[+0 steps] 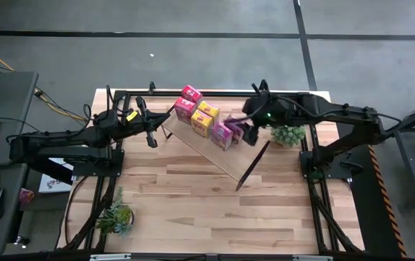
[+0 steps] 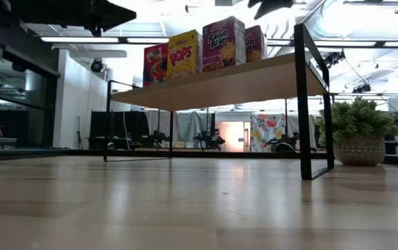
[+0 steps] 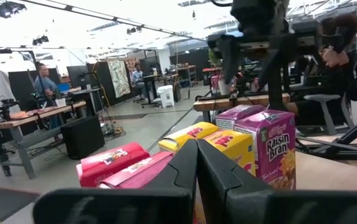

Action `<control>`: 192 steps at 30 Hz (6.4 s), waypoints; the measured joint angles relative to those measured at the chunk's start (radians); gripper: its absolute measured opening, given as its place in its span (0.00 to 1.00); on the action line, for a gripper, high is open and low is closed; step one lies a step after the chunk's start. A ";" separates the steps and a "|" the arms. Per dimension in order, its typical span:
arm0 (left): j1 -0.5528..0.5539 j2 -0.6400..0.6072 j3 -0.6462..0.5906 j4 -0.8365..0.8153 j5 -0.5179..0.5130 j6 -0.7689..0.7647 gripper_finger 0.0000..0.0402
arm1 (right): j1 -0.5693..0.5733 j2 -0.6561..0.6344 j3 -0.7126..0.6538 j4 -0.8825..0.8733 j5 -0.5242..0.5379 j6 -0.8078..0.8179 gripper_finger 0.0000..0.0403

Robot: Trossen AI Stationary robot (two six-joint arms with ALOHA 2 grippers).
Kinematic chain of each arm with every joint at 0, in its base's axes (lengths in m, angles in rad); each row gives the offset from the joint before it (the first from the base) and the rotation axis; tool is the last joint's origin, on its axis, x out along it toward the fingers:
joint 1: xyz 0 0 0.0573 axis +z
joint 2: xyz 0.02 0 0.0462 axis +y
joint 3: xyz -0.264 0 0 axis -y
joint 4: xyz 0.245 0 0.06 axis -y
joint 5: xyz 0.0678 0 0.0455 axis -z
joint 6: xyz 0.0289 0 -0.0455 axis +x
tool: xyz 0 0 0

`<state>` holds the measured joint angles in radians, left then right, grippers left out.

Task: Stack cereal on shelf
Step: Put the purple cereal box on the shelf, then return to Home Position

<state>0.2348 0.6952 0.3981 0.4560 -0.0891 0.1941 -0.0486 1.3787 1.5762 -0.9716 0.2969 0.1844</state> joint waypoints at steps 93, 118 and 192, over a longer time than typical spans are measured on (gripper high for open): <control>-0.259 -0.670 -0.386 -0.381 0.341 -0.198 0.00 | -0.068 -0.478 -0.739 0.212 -0.206 0.161 0.00; -0.259 -0.668 -0.386 -0.404 0.339 -0.200 0.00 | -0.011 -1.367 -1.509 0.948 -0.359 0.064 0.00; -0.259 -0.667 -0.386 -0.403 0.340 -0.201 0.00 | 0.137 -1.359 -1.568 1.002 -0.214 -0.054 0.00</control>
<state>-0.0242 0.0280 0.0120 0.0526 0.2508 -0.0067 0.0879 0.0200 0.0082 0.0307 0.0826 0.1303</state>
